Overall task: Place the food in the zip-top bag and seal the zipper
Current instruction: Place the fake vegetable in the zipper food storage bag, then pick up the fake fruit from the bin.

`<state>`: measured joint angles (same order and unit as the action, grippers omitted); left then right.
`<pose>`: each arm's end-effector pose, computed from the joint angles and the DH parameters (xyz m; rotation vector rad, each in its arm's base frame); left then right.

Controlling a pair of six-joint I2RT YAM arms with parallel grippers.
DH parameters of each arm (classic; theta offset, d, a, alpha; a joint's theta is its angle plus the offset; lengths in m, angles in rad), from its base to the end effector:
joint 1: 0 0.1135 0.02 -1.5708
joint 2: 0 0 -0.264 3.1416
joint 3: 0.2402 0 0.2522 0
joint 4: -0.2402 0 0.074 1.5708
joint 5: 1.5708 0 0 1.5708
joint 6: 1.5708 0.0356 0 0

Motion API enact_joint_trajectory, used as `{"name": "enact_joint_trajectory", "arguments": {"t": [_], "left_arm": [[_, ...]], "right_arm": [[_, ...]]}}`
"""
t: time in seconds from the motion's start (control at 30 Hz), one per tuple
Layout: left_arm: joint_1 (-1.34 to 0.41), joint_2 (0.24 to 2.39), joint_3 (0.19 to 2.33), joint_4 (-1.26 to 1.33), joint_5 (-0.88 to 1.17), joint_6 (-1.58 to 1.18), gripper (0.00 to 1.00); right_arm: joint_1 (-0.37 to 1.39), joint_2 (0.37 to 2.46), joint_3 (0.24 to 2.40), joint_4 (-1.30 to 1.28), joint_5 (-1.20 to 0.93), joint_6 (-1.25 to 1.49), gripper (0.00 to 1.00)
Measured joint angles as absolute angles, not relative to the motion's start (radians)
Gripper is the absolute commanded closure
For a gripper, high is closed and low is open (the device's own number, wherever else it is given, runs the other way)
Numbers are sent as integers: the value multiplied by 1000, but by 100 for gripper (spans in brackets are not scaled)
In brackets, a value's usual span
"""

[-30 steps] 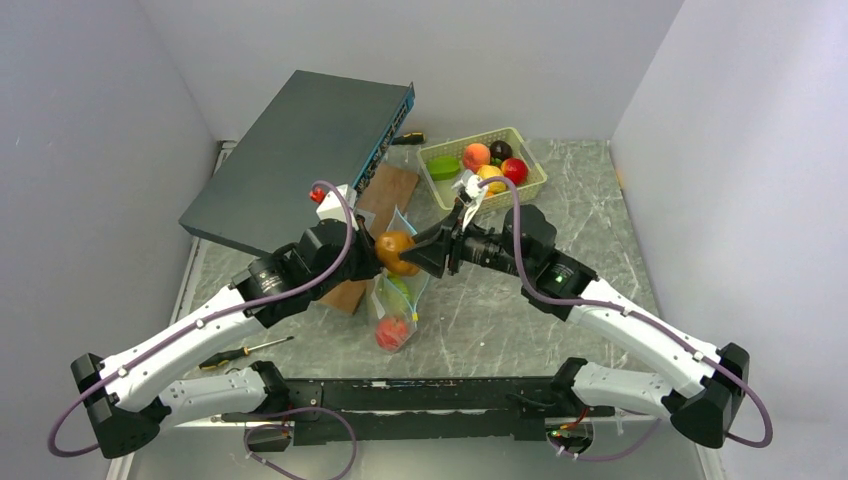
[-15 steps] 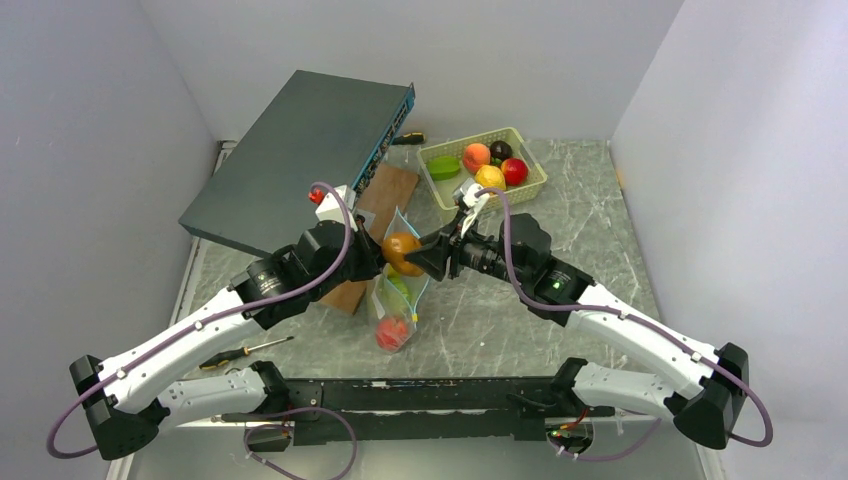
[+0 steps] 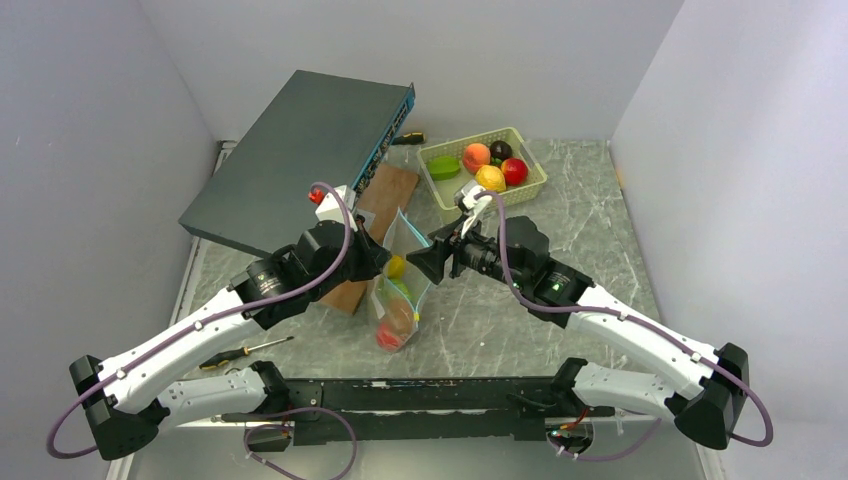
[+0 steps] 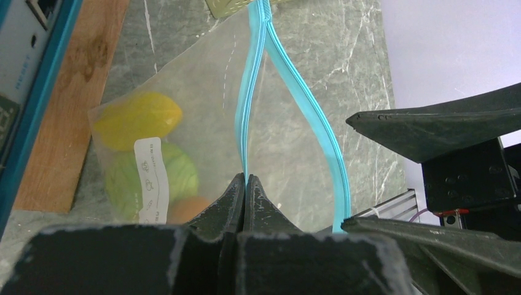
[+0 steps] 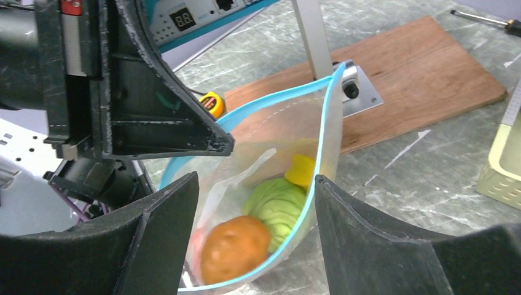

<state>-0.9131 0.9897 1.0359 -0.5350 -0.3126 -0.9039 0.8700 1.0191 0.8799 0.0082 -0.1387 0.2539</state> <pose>0.1384 -0.1613 0.3548 -0.1913 2.1252 -0.8006 0.1516 0.1873 0.3495 -0.6472 1.6741 0.9424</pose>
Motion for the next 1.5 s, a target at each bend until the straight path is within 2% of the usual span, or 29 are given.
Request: {"name": "enact_joint_trajectory", "arguments": {"t": [0.33, 0.63, 0.77, 0.9, 1.03, 1.27, 1.5], "left_arm": [[-913, 983, 1034, -538, -311, -906, 100], [-913, 978, 1031, -539, -311, -907, 100], [-913, 979, 1031, -540, -311, -907, 100], [-913, 981, 1032, -542, -311, -907, 100], [-913, 994, 1048, -562, -313, -908, 100], [-913, 1027, 1085, -612, -320, -911, 100], [-913, 1052, 1110, -645, -332, -911, 100]], "right_arm": [[871, 1021, 892, 1, 19, 271, 30], [864, 1135, 1040, 17, 406, 317, 33], [792, 1225, 1073, 47, 545, 363, 34], [617, 1337, 1106, 54, 522, 397, 34], [488, 1517, 1239, 51, 510, 352, 33], [397, 1794, 1480, 6, 404, 277, 31], [358, 2058, 1729, -178, 392, 235, 26]]}}
